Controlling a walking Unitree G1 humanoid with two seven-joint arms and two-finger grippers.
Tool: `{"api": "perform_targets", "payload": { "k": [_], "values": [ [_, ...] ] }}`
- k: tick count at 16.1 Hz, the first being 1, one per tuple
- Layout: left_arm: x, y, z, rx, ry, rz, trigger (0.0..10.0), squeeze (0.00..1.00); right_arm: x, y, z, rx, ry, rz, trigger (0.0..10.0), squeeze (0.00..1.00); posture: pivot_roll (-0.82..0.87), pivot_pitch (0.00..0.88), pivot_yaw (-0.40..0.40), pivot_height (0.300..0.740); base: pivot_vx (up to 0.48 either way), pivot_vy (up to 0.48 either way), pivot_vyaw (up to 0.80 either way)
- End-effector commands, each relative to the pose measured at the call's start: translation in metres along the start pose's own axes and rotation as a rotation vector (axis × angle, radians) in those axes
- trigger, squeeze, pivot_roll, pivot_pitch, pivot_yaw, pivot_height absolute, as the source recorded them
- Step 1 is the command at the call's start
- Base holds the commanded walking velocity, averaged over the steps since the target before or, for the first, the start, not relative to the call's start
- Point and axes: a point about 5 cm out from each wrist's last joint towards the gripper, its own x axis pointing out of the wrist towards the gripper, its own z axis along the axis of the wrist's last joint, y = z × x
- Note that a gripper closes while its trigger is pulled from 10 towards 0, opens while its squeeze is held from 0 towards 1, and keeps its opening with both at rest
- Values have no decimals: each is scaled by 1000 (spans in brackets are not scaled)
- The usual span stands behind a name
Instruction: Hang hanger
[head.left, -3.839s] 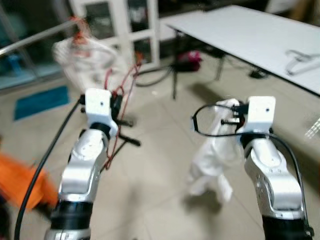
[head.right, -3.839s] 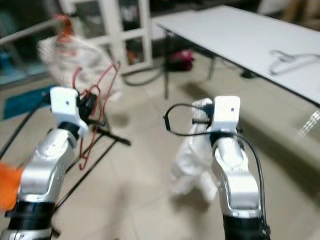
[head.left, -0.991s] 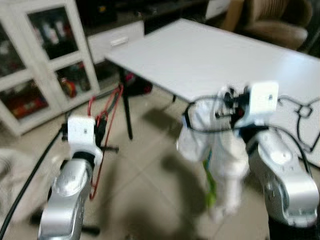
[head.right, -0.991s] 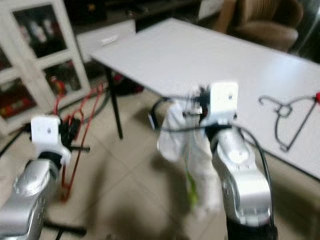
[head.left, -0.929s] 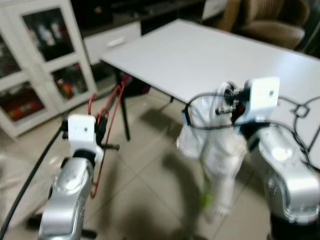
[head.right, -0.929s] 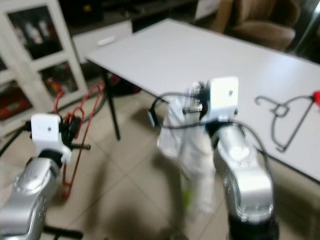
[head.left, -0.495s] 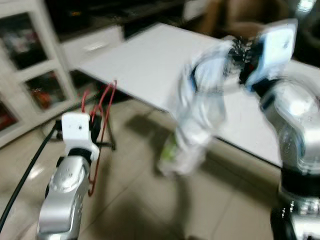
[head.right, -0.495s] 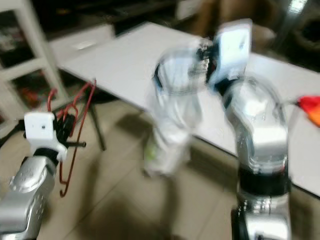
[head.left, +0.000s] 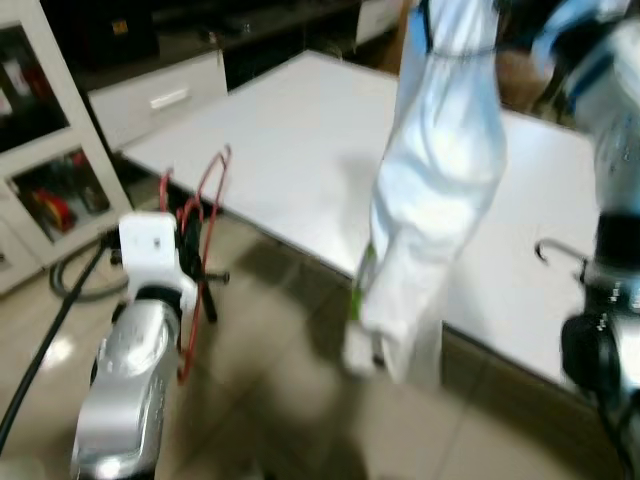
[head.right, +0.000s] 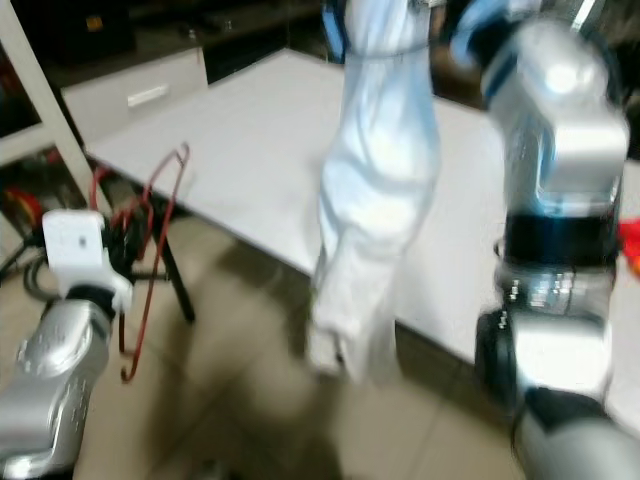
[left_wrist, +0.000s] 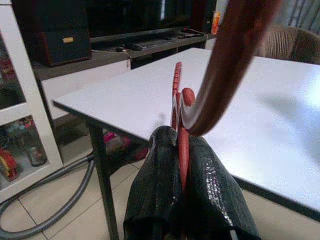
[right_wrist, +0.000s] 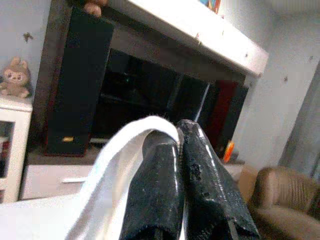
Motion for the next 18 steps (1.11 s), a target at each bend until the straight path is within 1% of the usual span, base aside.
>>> {"api": "perform_targets", "payload": {
  "k": [1,2,3,4,5,6,7,8,9,10,11,12,13,14,15,16,17,18],
  "values": [
    [1,-7,3,-4,-10,-20,10000,0,2,-15,25,-83,-83,-20,10000,0,-46,40,-31,740,435,0,0],
    [1,-7,4,-3,-12,-22,10000,0,12,-28,60,-143,-182,-52,10000,0,-44,41,-34,740,428,0,0],
    [2,-6,4,-2,-13,-22,10000,0,15,-35,79,-140,-243,-81,10000,0,-42,41,-37,740,431,0,0],
    [1,-5,5,0,-16,-16,10000,0,16,-45,109,-89,-346,-124,10000,0,-40,40,-40,740,428,0,0],
    [0,-4,5,0,-17,-9,10000,0,17,-48,110,-90,-345,-118,10000,0,-32,37,-50,740,431,0,0],
    [-1,-4,5,0,-17,-9,10000,0,18,-48,105,-97,-329,-112,10000,0,-32,37,-50,740,431,0,0],
    [-2,-4,5,0,-15,-2,10000,0,19,-38,51,-92,-168,-46,10000,0,-18,36,-55,740,431,0,0],
    [-3,-3,5,1,-15,0,10000,0,16,-31,18,-107,-67,0,10000,0,-18,36,-55,740,431,0,0],
    [-4,-3,5,1,-15,1,10000,0,12,-26,1,-109,-24,19,10000,0,-13,37,-56,740,428,0,0],
    [-4,-3,5,3,-15,1,10000,0,2,-17,-35,-103,76,57,10000,0,-6,41,-54,740,431,0,0],
    [-5,-2,6,5,-13,2,10000,0,-17,-5,-80,-84,185,73,10000,0,-2,42,-51,740,431,0,0],
    [-6,-3,5,14,-6,-12,10000,0,-49,10,-129,-49,318,74,10000,0,9,47,-42,740,424,0,0],
    [-7,-5,6,28,-1,-33,10000,0,-73,19,-152,-34,409,81,10000,0,11,49,-36,740,424,0,0],
    [-8,-5,6,32,0,-39,10000,0,-78,21,-155,-36,425,83,10000,0,11,49,-36,740,424,0,0],
    [-9,-8,6,47,7,-88,10000,0,-97,26,-157,28,486,112,10000,0,11,48,-28,740,371,0,0],
    [-10,-9,5,49,10,-99,10000,0,-101,28,-157,38,497,124,10000,0,11,48,-28,740,371,0,0],
    [-11,-13,5,55,12,-156,10000,0,-118,41,-159,84,557,246,10000,0,8,45,-23,740,0,0,0],
    [-12,-18,5,67,10,-203,10000,0,-147,64,-164,164,653,426,10000,0,4,42,-20,740,0,0,0]
  ]
}}
